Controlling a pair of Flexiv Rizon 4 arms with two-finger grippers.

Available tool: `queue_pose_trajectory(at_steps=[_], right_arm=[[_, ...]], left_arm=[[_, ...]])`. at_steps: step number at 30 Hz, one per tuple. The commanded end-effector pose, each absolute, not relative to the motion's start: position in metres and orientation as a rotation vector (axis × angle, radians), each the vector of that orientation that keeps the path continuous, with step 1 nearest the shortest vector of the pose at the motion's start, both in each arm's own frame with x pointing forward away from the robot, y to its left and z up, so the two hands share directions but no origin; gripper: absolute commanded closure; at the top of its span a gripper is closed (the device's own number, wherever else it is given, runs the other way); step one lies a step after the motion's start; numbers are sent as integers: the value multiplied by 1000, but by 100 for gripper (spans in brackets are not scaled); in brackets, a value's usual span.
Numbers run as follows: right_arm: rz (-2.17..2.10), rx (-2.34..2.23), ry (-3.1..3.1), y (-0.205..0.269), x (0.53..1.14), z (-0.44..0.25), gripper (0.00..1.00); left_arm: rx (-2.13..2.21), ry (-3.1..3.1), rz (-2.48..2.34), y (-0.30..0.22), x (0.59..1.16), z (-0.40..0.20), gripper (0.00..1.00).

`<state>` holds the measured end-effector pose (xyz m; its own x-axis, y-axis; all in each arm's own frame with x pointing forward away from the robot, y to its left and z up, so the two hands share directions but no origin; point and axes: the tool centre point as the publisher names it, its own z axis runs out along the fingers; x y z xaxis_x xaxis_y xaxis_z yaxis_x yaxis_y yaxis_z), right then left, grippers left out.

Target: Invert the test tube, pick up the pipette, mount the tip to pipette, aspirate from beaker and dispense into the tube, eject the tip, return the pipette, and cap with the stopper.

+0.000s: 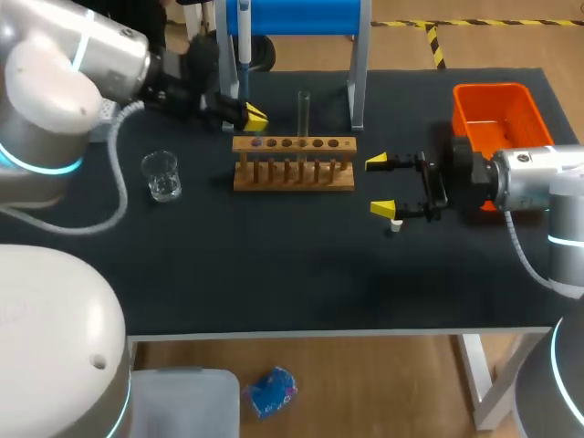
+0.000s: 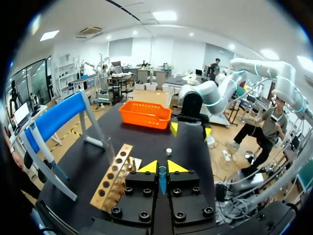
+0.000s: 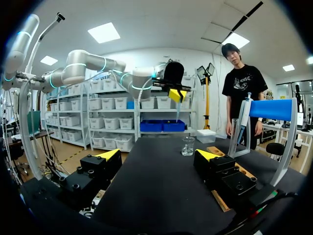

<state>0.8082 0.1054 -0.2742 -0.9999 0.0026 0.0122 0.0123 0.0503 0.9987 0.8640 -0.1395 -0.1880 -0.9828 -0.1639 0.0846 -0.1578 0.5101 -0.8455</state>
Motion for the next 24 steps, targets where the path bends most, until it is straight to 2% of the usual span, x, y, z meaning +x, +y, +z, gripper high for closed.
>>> queue_pose_trajectory(at_steps=[1,14,24], right_arm=[[-2161,-18,-2274,106,807,-274,0],[-2161,-18,-2274,106,807,-274,0],[-2136,12,-2270,122,812,-276,0]], left_arm=[[-300,2686,-1497,-150,851,-188,100],[-300,2686,-1497,-150,851,-188,100],[-273,2694,-1551,-186,812,-194,100]])
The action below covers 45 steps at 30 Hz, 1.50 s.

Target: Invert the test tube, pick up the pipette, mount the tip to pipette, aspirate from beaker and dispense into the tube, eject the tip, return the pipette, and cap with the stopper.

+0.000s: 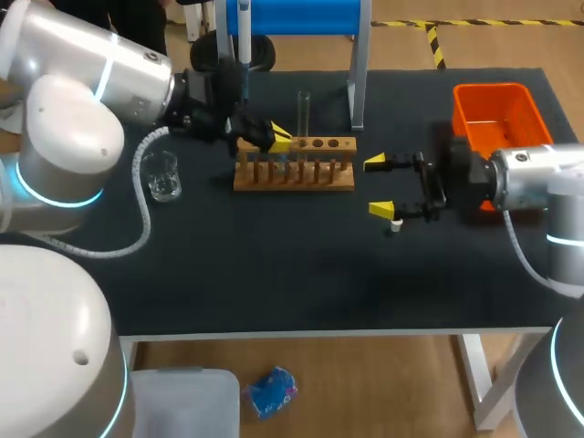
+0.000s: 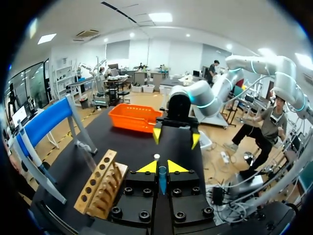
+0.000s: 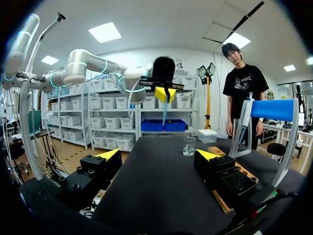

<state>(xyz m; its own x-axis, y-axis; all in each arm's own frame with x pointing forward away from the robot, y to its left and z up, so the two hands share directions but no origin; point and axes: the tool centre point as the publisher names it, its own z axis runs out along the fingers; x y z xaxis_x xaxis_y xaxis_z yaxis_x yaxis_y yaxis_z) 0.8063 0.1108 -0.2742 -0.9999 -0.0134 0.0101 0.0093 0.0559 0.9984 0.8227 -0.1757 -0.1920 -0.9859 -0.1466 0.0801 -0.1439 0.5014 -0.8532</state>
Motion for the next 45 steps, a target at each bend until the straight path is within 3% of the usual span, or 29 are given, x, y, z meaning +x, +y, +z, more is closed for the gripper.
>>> queue_pose_trajectory(at_steps=[1,15,29,32,35,37,41,43,45], right_arm=[[-2135,18,-2266,125,813,-275,0],[-2146,73,-2197,173,821,-264,0],[-2170,92,-2169,192,812,-254,0],[-2172,95,-2167,193,812,-252,19],[-2177,99,-2166,192,812,-249,19],[-2182,100,-2164,192,811,-248,27],[-2186,103,-2162,192,810,-246,32],[-2189,104,-2160,192,810,-246,51],[-2190,104,-2160,192,810,-245,50]], left_arm=[[-264,2696,-1552,-189,809,-193,100],[-129,2752,-1543,-229,805,-196,100],[-113,2758,-1565,-240,816,-208,100],[-118,2764,-1551,-240,816,-210,100],[-117,2763,-1561,-239,816,-212,100],[-119,2761,-1565,-239,817,-213,100],[-122,2751,-1577,-239,817,-214,100],[-124,2748,-1579,-239,817,-214,100],[-126,2743,-1581,-239,817,-214,100]])
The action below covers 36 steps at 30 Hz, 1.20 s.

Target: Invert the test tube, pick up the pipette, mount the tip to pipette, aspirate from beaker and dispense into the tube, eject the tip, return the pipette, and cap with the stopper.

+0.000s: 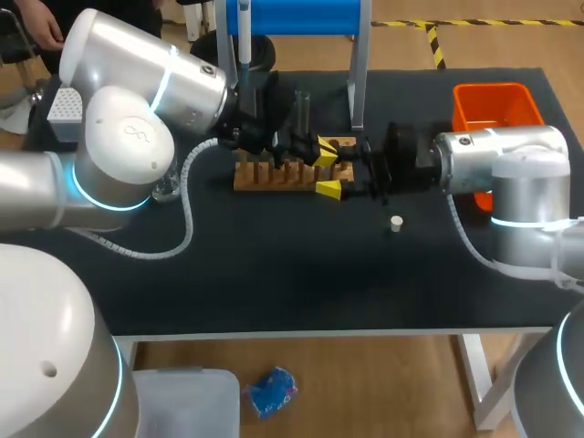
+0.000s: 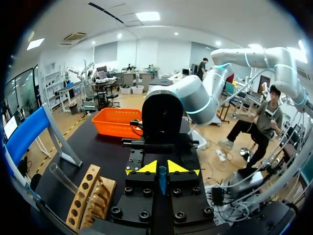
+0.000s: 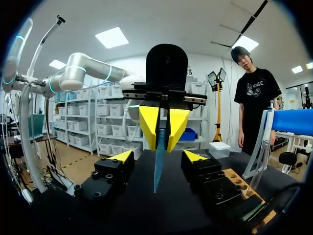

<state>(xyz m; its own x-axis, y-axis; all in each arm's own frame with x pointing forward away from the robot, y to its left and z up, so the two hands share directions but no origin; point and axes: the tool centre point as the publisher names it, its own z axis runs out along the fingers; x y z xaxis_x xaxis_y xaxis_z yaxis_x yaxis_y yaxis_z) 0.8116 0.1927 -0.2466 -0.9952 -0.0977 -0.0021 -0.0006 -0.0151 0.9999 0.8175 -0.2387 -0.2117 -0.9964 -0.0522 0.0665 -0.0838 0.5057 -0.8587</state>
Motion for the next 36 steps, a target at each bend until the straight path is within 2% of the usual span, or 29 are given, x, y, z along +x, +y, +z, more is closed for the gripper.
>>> queue_pose_trajectory(at_steps=[1,16,19,21,23,24,25,26,35,36], right_arm=[[-2191,104,-2159,191,809,-245,49],[-2185,82,-2151,187,809,-248,54],[-2184,79,-2150,187,809,-248,64],[-2183,80,-2149,187,808,-249,65],[-2182,79,-2149,187,808,-249,71],[-2181,79,-2149,187,808,-249,77],[-2182,79,-2148,187,808,-249,94],[-2181,79,-2148,188,808,-249,100],[-2176,78,-2149,188,808,-249,100],[-2176,78,-2150,188,808,-249,100]], left_arm=[[124,-2697,1555,-239,817,-214,100],[143,-2700,1571,-235,818,-218,100],[147,-2704,1567,-235,818,-218,100],[149,-2706,1562,-235,818,-218,100],[151,-2706,1564,-234,819,-219,100],[154,-2705,1568,-234,819,-219,100],[155,-2703,1570,-233,819,-219,100],[158,-2702,1570,-233,819,-220,100],[155,-2696,1569,-234,818,-219,100],[185,-2701,1610,-233,818,-218,17]])
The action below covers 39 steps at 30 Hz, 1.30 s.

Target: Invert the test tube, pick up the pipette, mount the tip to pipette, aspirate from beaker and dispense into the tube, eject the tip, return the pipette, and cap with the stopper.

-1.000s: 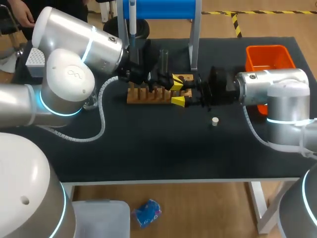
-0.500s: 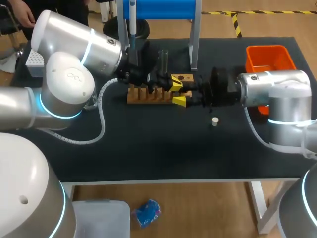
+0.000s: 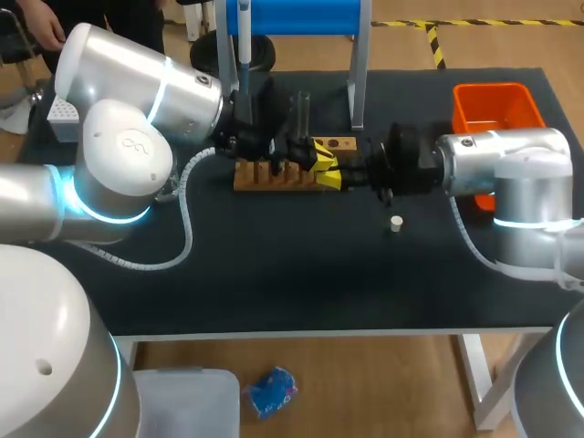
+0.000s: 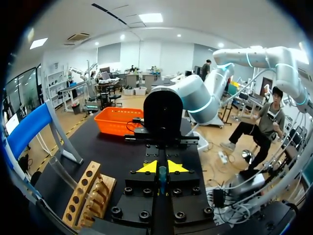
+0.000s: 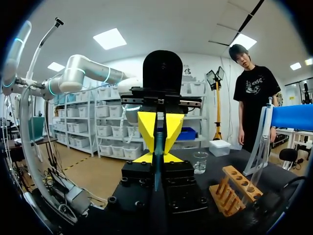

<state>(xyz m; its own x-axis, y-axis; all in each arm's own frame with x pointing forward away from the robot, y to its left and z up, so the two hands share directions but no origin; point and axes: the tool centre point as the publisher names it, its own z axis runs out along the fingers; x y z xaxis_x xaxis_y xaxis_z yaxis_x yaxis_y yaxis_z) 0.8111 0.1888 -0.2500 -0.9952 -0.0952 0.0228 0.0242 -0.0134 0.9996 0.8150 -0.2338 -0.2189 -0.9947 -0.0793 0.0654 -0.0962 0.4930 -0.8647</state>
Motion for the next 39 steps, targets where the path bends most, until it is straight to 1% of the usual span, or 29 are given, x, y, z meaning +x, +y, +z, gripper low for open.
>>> queue_pose_trajectory(at_steps=[1,18,27,39], right_arm=[[-2176,78,-2151,188,808,-249,100],[-2166,39,-2158,174,801,-265,100],[-2170,26,-2151,156,786,-275,100],[-2164,38,-2151,153,782,-278,100]], left_arm=[[168,-2690,1612,-233,818,-216,0],[178,-2800,1647,-209,840,-182,0],[324,-2792,1688,-176,862,-188,0],[324,-2792,1688,-176,862,-188,0]])
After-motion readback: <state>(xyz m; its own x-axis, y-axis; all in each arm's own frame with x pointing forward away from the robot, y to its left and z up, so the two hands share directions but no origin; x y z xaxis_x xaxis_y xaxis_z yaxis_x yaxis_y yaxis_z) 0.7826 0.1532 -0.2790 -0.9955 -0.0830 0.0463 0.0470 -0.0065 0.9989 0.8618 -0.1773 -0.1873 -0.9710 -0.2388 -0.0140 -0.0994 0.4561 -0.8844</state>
